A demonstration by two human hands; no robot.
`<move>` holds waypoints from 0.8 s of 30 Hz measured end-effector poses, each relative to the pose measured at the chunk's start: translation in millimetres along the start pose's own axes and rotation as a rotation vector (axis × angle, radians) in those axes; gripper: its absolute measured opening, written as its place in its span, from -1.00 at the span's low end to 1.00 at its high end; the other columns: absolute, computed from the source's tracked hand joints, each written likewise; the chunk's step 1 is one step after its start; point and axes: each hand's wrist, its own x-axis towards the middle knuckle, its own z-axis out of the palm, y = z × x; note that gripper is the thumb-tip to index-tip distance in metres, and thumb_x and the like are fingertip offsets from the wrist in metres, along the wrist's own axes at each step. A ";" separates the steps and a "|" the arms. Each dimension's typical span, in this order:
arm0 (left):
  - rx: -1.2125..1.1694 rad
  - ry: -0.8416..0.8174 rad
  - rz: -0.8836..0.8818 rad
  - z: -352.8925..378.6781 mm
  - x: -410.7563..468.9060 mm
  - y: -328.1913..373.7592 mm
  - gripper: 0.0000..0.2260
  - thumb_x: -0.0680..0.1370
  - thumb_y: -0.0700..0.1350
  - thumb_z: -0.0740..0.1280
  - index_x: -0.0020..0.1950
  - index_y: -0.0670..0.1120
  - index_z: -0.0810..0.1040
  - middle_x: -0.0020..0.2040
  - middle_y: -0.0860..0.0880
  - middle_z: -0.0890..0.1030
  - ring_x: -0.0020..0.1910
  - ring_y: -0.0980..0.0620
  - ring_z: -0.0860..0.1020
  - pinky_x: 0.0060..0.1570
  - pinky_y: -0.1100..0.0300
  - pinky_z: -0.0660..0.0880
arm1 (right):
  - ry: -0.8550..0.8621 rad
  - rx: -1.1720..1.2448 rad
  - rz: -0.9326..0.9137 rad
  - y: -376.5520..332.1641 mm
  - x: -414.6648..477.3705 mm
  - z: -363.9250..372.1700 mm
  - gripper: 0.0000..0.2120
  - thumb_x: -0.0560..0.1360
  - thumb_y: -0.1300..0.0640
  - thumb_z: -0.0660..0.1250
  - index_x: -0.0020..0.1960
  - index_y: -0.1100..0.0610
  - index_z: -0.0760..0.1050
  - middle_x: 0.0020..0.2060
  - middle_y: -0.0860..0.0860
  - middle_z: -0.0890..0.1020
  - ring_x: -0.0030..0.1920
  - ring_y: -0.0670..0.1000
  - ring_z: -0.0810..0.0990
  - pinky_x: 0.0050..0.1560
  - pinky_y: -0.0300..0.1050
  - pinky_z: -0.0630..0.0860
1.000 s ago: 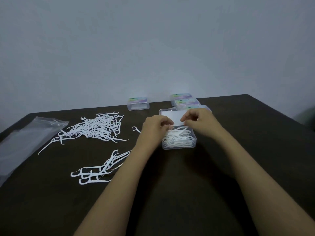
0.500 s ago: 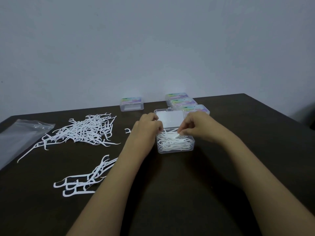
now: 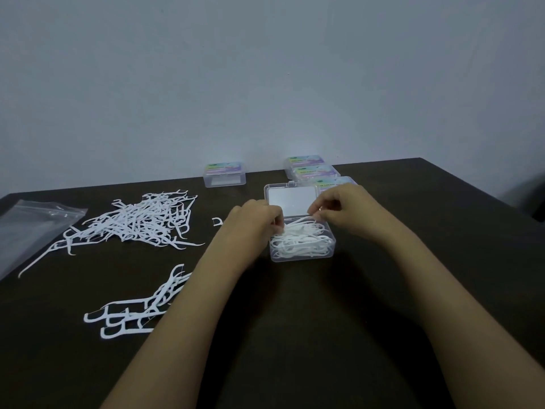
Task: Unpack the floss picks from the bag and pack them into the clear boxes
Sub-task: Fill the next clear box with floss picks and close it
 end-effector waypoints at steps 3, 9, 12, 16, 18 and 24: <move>-0.017 0.005 0.016 1.6 -1.1 3.9 -0.85 0.57 -0.15 0.24 0.08 -0.09 0.56 0.07 -0.04 0.57 0.13 -0.01 0.45 0.11 0.11 0.32 | -0.017 -0.035 0.033 1.0 2.0 3.7 -0.81 0.53 0.22 0.28 0.11 0.10 0.58 -0.05 0.04 0.57 -0.23 -0.15 0.44 -0.26 -0.40 0.32; -0.161 0.101 0.011 4.3 -4.6 3.9 -0.88 0.54 -0.15 0.30 0.01 -0.13 0.57 0.00 -0.09 0.60 0.04 -0.03 0.49 0.05 0.11 0.39 | -0.079 -0.144 0.064 0.4 3.4 4.3 -0.75 0.56 0.26 0.20 0.14 0.11 0.58 0.15 0.08 0.58 0.03 0.01 0.53 -0.04 -0.26 0.41; -0.173 0.178 0.016 6.1 -4.9 2.9 -0.84 0.55 -0.12 0.28 0.07 -0.12 0.58 0.03 -0.08 0.58 0.06 -0.02 0.45 0.04 0.14 0.37 | -0.066 -0.203 0.056 0.3 3.3 1.5 -0.71 0.57 0.29 0.16 0.13 0.10 0.60 0.17 0.08 0.57 0.02 0.01 0.52 -0.06 -0.27 0.37; -0.182 0.217 0.047 13.6 -6.2 -0.6 -0.74 0.58 -0.07 0.23 0.23 -0.08 0.55 0.14 -0.07 0.50 0.17 -0.02 0.38 0.18 0.08 0.34 | -0.054 -0.211 0.046 0.6 3.4 0.5 -0.65 0.57 0.34 0.10 0.13 0.09 0.60 0.18 0.09 0.57 -0.23 -0.15 0.45 -0.24 -0.41 0.33; -0.154 0.188 0.055 16.5 -7.3 -0.2 -0.73 0.61 -0.06 0.17 0.24 -0.07 0.55 0.17 -0.05 0.49 0.18 -0.03 0.37 0.20 0.02 0.34 | -0.068 -0.234 0.060 0.5 3.8 -0.5 -0.64 0.56 0.35 0.10 0.14 0.08 0.60 0.19 0.10 0.55 -0.31 -0.14 0.38 -0.27 -0.39 0.31; -0.180 0.214 0.006 17.8 -11.4 -4.7 -0.71 0.63 -0.08 0.10 0.26 -0.09 0.51 0.18 -0.07 0.49 0.19 -0.04 0.38 0.20 0.00 0.34 | 0.037 -0.190 0.033 -3.4 -3.7 -0.7 -0.68 0.56 0.33 0.14 0.16 0.12 0.58 0.20 0.11 0.56 0.12 0.04 0.52 0.05 -0.25 0.37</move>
